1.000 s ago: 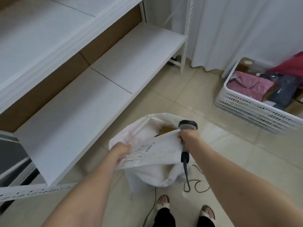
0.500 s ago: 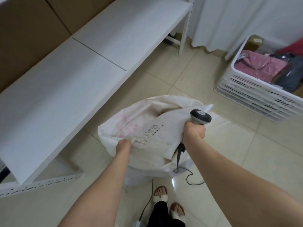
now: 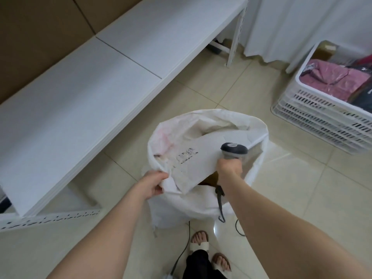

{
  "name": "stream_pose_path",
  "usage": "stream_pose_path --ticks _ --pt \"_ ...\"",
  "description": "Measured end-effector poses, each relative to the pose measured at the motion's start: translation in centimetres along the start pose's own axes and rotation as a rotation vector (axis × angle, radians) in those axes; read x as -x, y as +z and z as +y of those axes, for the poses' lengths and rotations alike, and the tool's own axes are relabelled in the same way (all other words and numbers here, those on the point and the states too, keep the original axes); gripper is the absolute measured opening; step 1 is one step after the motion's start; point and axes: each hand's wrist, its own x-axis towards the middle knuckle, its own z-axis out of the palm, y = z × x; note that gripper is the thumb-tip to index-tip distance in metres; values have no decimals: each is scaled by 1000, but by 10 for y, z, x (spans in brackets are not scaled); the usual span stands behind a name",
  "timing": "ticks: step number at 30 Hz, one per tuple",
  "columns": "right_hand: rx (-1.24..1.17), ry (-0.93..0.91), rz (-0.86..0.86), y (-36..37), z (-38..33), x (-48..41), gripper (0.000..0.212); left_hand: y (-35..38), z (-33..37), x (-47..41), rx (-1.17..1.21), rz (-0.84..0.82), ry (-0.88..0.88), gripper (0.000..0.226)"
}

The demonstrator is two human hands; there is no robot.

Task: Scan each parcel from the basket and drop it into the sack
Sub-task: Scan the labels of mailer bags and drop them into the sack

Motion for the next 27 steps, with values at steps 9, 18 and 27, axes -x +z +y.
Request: stream_pose_path --ticks 9,18,27 --pt "385 -36 -138 -3 32 -2 23 -20 39 22 -1121 256 71 40" --pt "-75 -53 -37 -68 34 -52 40 133 21 11 -1516 -115 583 107" --pt "-649 -14 -306 -79 37 -103 17 192 -16 -53 -1778 -206 561 53"
